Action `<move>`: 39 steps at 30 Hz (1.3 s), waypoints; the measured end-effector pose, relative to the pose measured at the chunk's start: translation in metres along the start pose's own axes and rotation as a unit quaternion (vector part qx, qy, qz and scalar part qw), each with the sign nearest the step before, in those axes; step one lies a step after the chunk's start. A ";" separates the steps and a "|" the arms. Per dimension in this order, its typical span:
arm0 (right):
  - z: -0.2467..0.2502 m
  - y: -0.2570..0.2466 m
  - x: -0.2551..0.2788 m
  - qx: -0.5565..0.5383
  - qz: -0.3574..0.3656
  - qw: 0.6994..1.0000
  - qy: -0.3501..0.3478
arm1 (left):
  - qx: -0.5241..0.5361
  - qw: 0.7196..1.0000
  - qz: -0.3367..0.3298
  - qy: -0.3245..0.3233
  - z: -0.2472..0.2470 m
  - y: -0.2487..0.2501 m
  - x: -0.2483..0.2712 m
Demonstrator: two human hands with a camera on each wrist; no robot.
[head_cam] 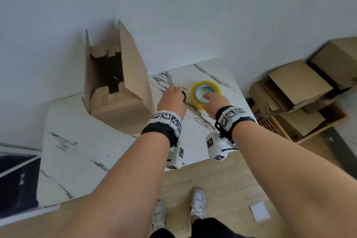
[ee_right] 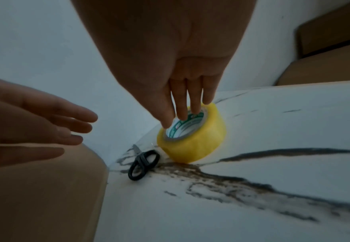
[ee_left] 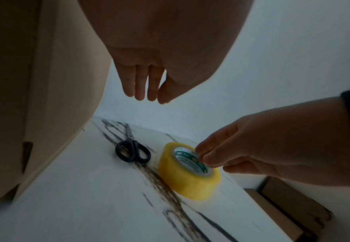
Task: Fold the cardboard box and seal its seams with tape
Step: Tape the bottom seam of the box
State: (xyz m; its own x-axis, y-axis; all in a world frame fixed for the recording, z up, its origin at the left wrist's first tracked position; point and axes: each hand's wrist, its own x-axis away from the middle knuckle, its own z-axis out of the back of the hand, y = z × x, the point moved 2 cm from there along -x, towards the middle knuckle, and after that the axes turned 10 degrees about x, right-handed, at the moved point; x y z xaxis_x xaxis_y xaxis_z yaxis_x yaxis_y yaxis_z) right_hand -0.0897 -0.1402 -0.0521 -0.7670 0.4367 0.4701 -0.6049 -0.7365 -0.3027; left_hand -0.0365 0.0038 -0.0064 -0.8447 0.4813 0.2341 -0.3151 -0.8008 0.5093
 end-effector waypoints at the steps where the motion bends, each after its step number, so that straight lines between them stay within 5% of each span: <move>1: -0.005 -0.002 -0.004 0.016 0.004 1.000 -0.015 | 0.004 1.000 0.008 -0.005 -0.002 -0.003 -0.001; 9: -0.029 -0.007 -0.025 0.194 0.028 0.981 0.005 | 0.024 0.999 0.042 -0.008 -0.013 -0.021 -0.010; 15: -0.029 -0.004 -0.025 0.224 0.022 0.974 -0.014 | 0.031 0.999 0.040 -0.007 -0.008 -0.021 -0.015; 25: 0.030 -0.027 0.002 0.094 -0.027 0.994 0.047 | 0.058 0.998 0.003 0.026 0.043 0.011 -0.020; 31: 0.077 -0.044 0.040 -0.095 0.046 0.987 0.121 | 0.093 0.991 -0.040 0.084 0.085 0.043 -0.007; 39: 0.123 -0.085 0.106 -0.184 0.124 0.954 0.201 | 0.165 0.976 -0.064 0.130 0.143 0.055 0.011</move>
State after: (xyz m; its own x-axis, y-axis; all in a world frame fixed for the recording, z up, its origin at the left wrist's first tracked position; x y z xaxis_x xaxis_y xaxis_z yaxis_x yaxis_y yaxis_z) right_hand -0.0931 -0.0947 0.1256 -0.8722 0.4890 0.0126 -0.3712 -0.6448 -0.6682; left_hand -0.0009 0.0164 0.1427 -0.9024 0.4286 -0.0438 -0.3040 -0.5615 0.7696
